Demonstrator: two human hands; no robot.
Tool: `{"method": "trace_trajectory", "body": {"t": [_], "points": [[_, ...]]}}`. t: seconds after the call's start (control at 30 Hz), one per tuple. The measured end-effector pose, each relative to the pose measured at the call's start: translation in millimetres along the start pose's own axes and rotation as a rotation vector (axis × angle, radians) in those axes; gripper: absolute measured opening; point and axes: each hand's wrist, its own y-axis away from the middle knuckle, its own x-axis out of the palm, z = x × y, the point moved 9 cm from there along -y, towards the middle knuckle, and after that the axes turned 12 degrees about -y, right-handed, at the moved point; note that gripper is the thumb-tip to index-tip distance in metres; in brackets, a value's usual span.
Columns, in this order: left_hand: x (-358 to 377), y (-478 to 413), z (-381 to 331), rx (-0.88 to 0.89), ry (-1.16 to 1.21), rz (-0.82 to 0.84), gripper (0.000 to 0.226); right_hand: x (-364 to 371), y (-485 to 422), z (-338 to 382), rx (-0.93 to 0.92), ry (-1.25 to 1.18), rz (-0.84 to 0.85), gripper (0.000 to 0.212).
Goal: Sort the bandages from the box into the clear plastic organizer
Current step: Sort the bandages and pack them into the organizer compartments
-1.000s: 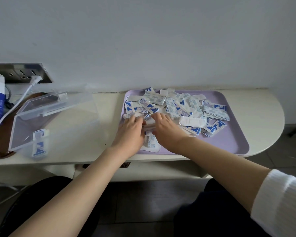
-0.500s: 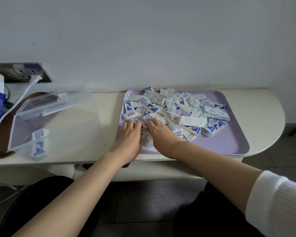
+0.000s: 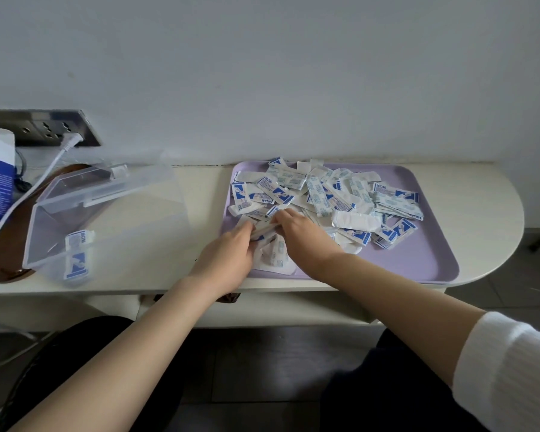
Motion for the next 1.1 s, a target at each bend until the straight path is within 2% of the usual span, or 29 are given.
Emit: {"method": "trace_trajectory", "body": {"t": [0.1, 0.2, 0.33, 0.5, 0.67, 0.77, 0.9, 1.1], "points": [[-10.2, 1.9, 5.7, 0.011, 0.115, -0.024, 0.001, -5.3, -3.3, 2.8, 0.016, -0.145, 0.022, 0.020], [-18.3, 3.7, 11.2, 0.013, 0.203, -0.031, 0.012, -5.3, -1.5, 9.1, 0.039, -0.282, 0.087, 0.022], [-25.2, 8.4, 10.7, 0.050, 0.250, -0.009, 0.012, -11.0, 1.4, 20.0, 0.026, -0.473, 0.098, 0.017], [-37.5, 16.4, 10.9, 0.054, 0.288, -0.024, 0.014, -16.3, 1.7, 25.1, 0.038, -0.504, 0.096, 0.020], [-52.5, 22.1, 26.9, -0.027, 0.364, -0.069, 0.038, -16.7, -0.2, 28.4, 0.051, -0.589, 0.061, 0.016], [-55.9, 28.4, 31.7, -0.035, 0.405, -0.053, 0.025, -18.3, -3.5, 29.3, 0.082, -0.738, 0.021, 0.013], [-59.7, 38.9, 34.0, -0.014, 0.387, -0.036, 0.011, -9.2, -3.4, 42.9, 0.077, -0.828, 0.101, 0.014], [-59.6, 49.1, 39.5, -0.036, 0.418, -0.028, 0.011, 7.0, -3.5, 57.5, 0.109, -0.772, 0.065, 0.038]]}}
